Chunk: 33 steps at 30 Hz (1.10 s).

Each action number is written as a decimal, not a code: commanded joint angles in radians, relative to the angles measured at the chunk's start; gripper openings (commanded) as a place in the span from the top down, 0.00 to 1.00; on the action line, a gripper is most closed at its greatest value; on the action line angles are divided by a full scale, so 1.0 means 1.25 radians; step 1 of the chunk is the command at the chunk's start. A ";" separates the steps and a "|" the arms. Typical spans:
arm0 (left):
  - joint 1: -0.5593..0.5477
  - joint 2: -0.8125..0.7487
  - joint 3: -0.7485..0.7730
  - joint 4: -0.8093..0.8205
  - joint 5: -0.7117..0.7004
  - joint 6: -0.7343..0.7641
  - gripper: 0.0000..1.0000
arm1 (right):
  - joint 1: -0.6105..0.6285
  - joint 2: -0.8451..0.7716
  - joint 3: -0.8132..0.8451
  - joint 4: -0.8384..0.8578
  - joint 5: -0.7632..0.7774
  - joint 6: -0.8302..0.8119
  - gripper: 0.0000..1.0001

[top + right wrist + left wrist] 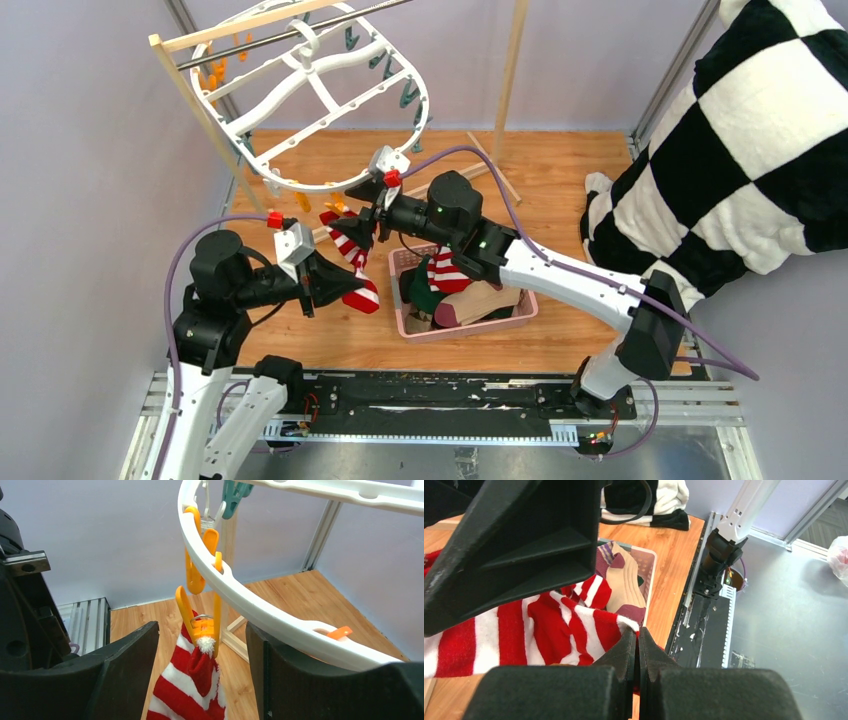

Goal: Remove the socks clipped to the hanger
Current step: Remove the sock from the hanger.

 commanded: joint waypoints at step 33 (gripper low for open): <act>-0.028 -0.045 -0.008 -0.022 0.073 0.064 1.00 | 0.093 -0.148 -0.331 0.455 0.167 -0.040 0.28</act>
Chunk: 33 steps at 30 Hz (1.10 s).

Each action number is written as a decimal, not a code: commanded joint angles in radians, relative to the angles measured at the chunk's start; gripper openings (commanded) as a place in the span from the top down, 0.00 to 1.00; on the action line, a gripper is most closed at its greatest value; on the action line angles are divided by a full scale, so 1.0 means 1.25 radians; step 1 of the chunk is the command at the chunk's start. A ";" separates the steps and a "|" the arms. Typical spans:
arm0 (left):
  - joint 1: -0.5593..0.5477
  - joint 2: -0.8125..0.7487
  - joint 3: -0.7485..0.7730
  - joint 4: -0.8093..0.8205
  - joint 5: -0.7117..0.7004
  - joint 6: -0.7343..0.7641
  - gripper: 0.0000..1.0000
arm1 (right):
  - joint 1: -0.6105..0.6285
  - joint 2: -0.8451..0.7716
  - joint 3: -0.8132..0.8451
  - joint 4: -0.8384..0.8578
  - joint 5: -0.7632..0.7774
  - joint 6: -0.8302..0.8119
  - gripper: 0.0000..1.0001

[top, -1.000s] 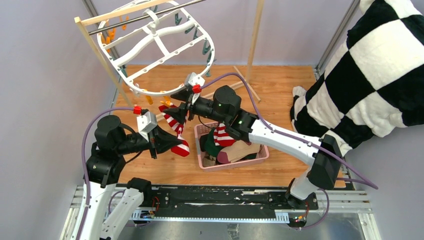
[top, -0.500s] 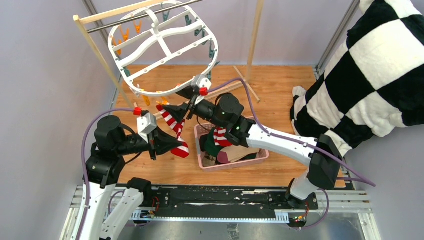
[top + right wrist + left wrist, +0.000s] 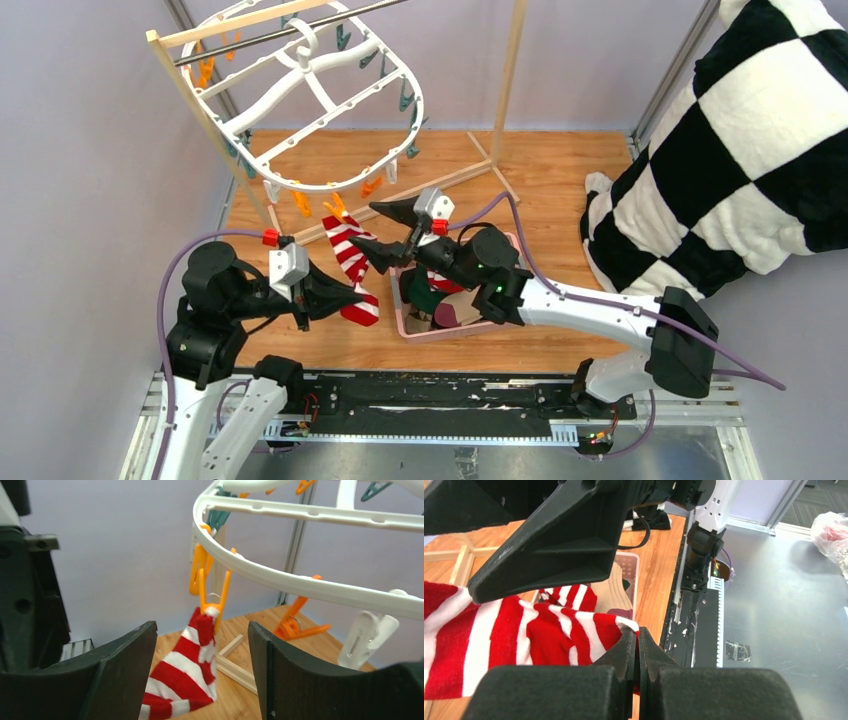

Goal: Remove the socks clipped to the hanger
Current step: Remove the sock from the hanger.

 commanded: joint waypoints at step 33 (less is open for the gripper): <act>-0.107 0.004 -0.003 -0.005 -0.060 0.033 1.00 | 0.016 0.108 0.174 -0.026 0.019 -0.011 0.35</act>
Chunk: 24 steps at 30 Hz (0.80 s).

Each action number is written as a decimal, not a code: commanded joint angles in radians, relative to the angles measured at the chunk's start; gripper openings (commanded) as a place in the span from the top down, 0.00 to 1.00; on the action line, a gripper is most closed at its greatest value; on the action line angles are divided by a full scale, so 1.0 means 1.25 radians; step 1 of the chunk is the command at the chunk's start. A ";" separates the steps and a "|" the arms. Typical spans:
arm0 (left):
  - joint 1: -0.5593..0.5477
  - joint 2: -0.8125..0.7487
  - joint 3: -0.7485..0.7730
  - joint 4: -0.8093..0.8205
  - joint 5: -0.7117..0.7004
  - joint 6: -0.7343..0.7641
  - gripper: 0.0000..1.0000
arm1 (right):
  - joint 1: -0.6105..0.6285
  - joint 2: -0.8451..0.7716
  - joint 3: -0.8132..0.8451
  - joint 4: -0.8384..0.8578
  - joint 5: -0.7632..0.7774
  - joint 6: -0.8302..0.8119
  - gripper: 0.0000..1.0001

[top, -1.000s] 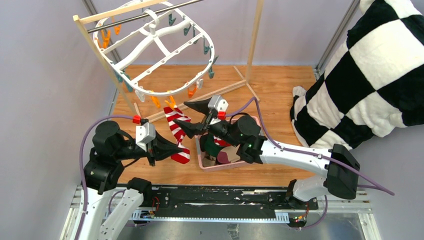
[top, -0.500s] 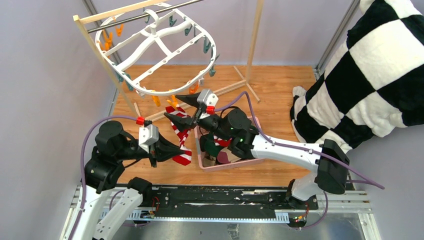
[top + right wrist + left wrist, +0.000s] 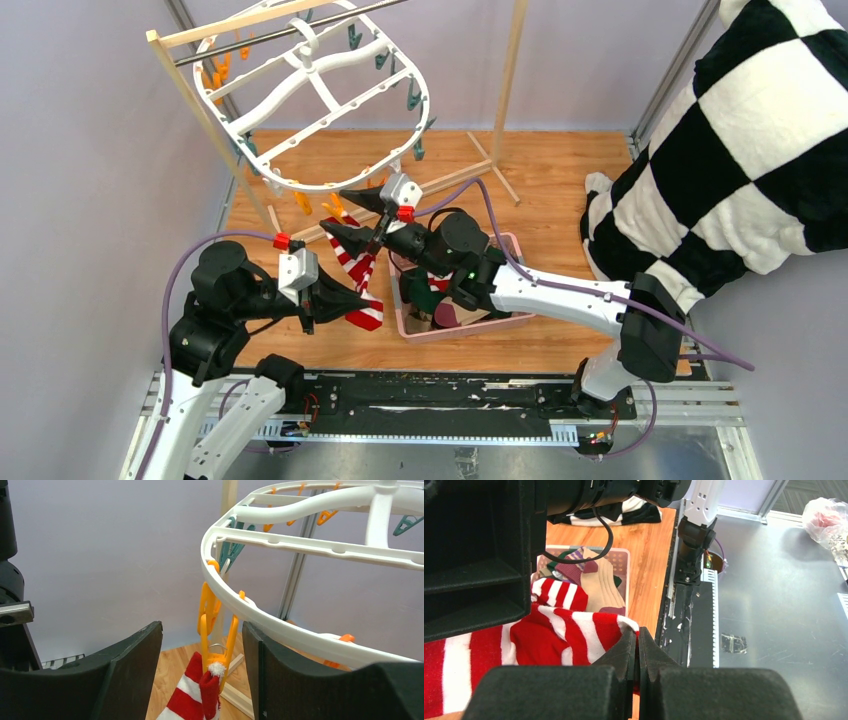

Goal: Remove the socks clipped to the hanger
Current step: Remove the sock from the hanger.

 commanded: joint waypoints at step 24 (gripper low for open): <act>-0.010 -0.005 0.017 -0.005 -0.009 0.013 1.00 | -0.024 0.068 0.110 -0.023 0.030 0.091 0.43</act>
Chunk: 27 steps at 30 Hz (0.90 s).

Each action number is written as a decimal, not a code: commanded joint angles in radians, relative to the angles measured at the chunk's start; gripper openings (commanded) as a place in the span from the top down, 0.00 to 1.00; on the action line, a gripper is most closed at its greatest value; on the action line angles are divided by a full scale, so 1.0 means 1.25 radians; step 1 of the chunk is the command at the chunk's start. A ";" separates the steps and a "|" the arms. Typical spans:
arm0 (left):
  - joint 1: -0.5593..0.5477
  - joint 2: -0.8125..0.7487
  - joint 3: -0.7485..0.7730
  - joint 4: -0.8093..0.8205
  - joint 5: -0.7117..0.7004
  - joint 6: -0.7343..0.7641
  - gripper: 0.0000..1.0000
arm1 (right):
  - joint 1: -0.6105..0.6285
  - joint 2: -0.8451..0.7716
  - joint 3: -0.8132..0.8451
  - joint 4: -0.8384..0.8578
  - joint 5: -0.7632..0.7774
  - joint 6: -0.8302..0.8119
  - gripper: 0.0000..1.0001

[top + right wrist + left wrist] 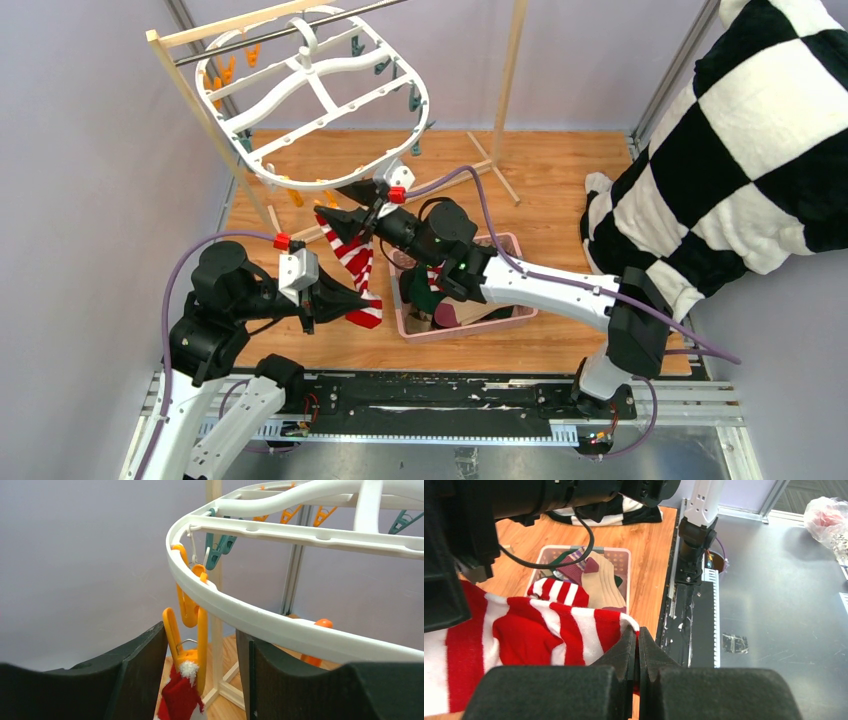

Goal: Remove the socks clipped to the hanger
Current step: Remove the sock from the hanger.

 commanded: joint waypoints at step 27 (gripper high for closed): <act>-0.006 -0.022 0.012 -0.043 -0.024 0.030 1.00 | -0.020 0.004 0.024 0.097 -0.004 0.111 0.79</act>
